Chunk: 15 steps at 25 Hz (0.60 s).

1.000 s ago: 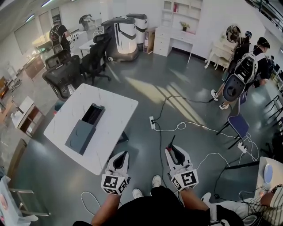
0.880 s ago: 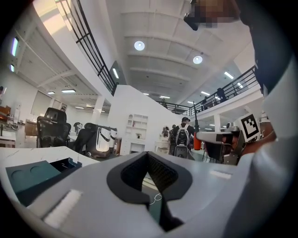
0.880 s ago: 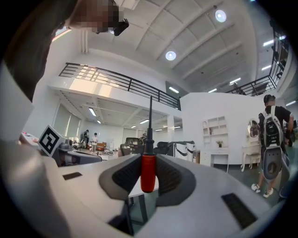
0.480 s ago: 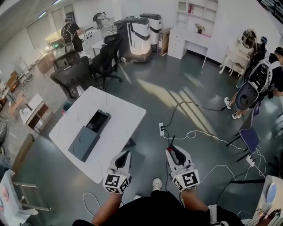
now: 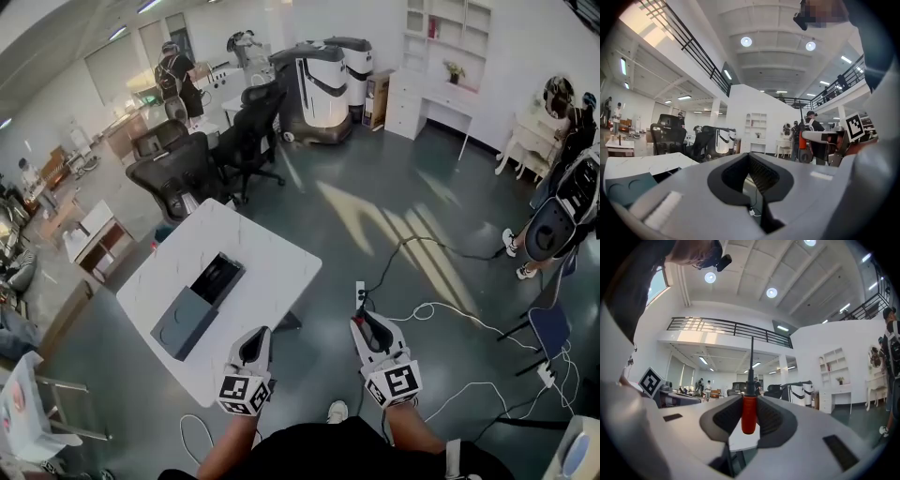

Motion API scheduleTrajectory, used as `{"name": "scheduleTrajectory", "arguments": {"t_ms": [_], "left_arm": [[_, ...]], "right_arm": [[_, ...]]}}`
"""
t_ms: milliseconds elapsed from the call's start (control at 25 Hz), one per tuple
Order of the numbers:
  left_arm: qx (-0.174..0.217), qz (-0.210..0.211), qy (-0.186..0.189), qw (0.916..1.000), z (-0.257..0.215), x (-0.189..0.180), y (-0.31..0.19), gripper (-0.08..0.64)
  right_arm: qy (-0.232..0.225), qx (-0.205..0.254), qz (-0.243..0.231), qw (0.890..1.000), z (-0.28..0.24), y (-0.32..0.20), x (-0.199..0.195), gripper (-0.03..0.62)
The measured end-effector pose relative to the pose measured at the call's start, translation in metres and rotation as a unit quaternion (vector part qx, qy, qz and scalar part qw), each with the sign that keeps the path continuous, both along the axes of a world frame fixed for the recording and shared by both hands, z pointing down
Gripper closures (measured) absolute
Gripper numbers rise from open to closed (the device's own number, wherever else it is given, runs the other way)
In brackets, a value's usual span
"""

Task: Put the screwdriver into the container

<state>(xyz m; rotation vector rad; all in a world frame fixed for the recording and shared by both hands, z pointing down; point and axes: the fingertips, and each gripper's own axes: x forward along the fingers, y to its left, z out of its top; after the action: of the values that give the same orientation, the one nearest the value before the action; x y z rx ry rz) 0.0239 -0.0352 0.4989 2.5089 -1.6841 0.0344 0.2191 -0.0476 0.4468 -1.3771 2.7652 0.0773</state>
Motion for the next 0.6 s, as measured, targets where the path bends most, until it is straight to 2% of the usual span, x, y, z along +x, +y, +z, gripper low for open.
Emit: {"name": "scheduleTrajectory", "arguments": {"t_ms": [280, 600], "left_arm": [[0.007, -0.057, -0.017, 0.9982, -0.005, -0.032, -0.014, 0.551], [-0.001, -0.089, -0.002, 0.9960, 0.009, -0.075, -0.042, 0.551]], "right_arm": [[0.006, 0.002, -0.056, 0.998, -0.005, -0.030, -0.024, 0.495], [0.020, -0.009, -0.107, 0.994, 0.008, -0.069, -0.082, 0.495]]}}
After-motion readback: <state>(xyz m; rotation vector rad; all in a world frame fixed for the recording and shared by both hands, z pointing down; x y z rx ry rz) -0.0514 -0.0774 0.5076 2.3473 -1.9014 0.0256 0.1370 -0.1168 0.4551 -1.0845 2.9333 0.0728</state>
